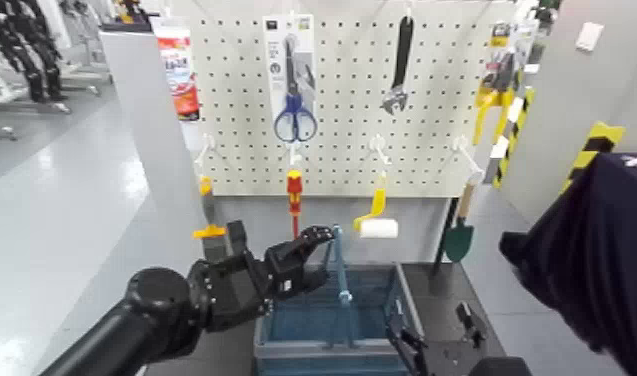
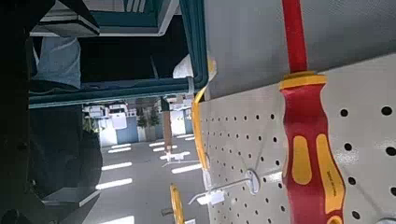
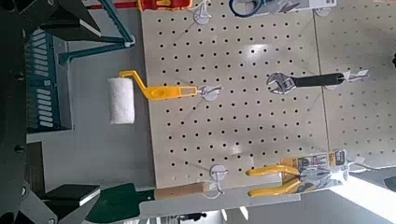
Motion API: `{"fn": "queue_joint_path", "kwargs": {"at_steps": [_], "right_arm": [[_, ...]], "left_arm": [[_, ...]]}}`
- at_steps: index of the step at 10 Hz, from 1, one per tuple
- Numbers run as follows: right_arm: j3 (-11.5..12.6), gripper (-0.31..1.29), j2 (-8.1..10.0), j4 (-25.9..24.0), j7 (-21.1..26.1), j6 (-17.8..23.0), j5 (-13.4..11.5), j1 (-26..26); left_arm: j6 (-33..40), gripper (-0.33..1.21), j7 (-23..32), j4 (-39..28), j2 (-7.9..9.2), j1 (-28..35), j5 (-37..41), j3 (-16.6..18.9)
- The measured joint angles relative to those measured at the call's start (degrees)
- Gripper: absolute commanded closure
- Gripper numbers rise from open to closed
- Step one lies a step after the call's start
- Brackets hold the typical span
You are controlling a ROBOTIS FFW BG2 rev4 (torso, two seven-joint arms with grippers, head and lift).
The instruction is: Grasp the handle of the crate.
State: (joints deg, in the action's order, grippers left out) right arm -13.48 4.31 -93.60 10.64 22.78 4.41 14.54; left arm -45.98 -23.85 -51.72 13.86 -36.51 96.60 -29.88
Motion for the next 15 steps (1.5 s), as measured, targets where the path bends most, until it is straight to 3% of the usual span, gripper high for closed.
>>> {"fn": "queue_joint_path", "kwargs": {"at_steps": [3,5,6,9,15], "right_arm": [[-0.6,0.14,0.00,0.4,0.0,0.6,0.2,-0.4],[-0.9,0.14,0.00,0.6,-0.1,0.9,0.3,-0.7],[-1.0,0.14,0.00,0.7,-0.1,1.0,0.4,-0.8],[-1.2,0.14,0.00,0.8,-0.1,1.4,0.5,-1.0],[-1.1,0.14,0.04,0.8,-0.2,1.7,0.7,-0.8]], "left_arm": [[-1.3,0.14,-0.5,4.3,-0.82,-2.6,1.1,-2.5],[-1.8,0.29,-0.6,5.5,-1.24,-3.6,1.8,-3.8],[-1.8,0.41,-0.6,5.8,-1.37,-3.9,1.8,-4.1],[-1.9,1.12,-0.7,6.6,-1.67,-4.5,2.4,-4.9],[-1.4,1.19,-1.0,7.0,-1.89,-4.1,2.4,-4.9]]}}
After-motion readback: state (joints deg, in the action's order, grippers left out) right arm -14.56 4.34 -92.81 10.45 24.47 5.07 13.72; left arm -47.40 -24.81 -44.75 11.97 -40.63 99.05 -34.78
